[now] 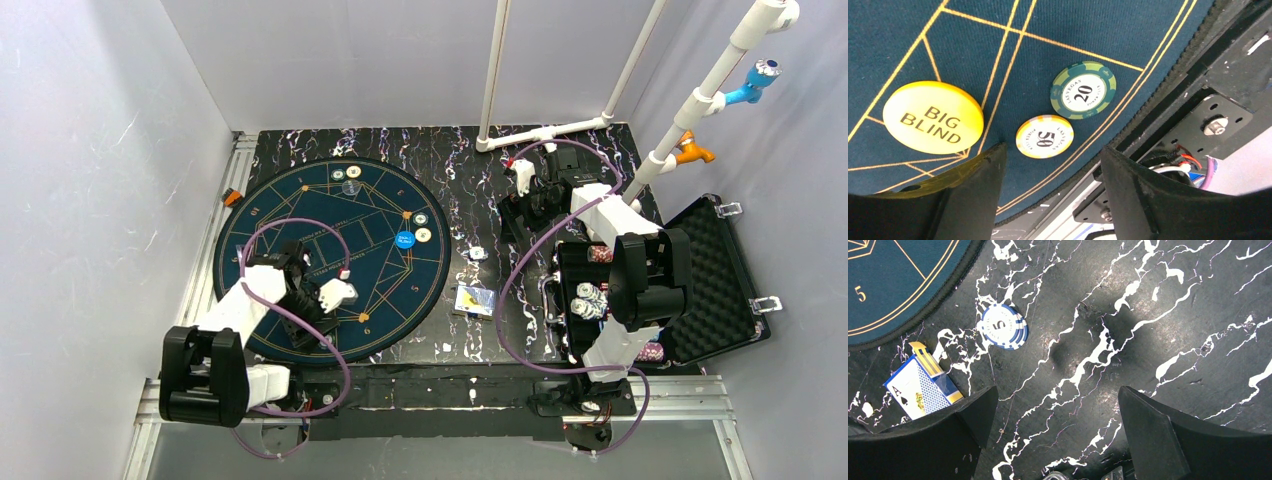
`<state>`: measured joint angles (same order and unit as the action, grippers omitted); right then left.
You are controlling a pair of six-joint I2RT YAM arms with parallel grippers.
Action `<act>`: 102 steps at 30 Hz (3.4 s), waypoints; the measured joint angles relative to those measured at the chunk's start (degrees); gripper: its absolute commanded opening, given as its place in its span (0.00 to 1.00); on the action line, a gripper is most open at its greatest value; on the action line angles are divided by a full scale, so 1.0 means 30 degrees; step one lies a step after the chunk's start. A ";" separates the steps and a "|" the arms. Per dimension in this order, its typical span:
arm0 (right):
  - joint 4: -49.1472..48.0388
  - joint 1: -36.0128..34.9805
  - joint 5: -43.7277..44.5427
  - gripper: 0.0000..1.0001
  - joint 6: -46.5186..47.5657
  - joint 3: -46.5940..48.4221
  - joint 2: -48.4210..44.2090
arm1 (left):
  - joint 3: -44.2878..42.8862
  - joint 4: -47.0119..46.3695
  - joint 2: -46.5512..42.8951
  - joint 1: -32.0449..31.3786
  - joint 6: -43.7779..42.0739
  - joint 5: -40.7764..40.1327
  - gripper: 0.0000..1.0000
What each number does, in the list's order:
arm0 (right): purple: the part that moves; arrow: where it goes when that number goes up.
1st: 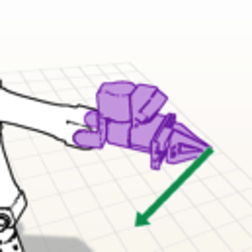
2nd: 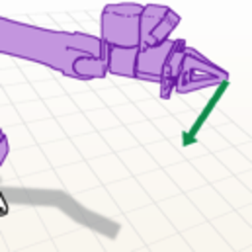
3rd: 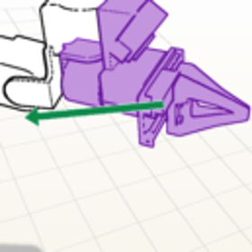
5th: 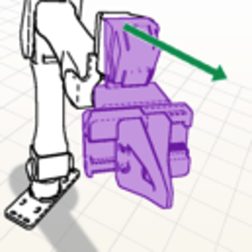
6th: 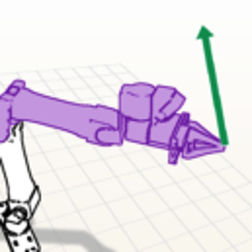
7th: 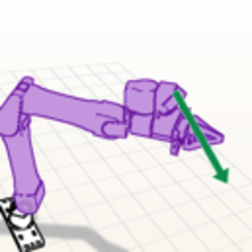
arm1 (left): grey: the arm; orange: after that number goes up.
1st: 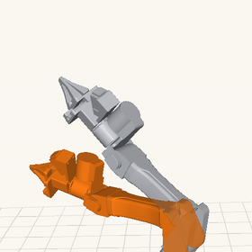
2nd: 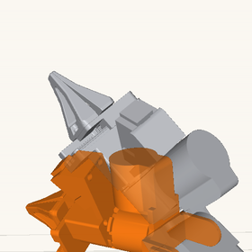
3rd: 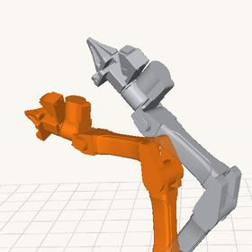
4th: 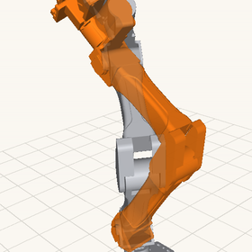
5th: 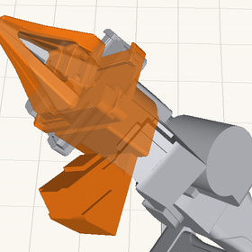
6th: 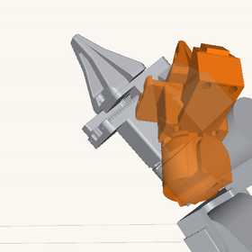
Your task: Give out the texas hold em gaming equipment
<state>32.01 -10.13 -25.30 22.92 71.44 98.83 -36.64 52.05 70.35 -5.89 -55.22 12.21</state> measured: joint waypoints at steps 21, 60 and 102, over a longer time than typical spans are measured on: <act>0.0335 -0.0095 -0.0087 1.00 0.0459 -0.0007 0.0000 | -1.3151 -0.2324 0.4466 -0.0015 0.7271 0.3344 0.98; -0.0721 -0.6987 0.7861 0.54 -0.2994 0.1625 0.4044 | -1.1009 -0.7745 0.2484 0.0022 1.5431 0.1421 0.98; 0.0423 -1.5140 0.5377 0.05 -0.2630 1.5191 1.1584 | -1.4819 -0.4867 0.5829 0.9646 1.9853 0.6193 0.98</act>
<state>33.28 -55.55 -9.17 15.03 117.01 133.58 -81.10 37.45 87.83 23.05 4.34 30.79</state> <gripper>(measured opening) 0.505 0.983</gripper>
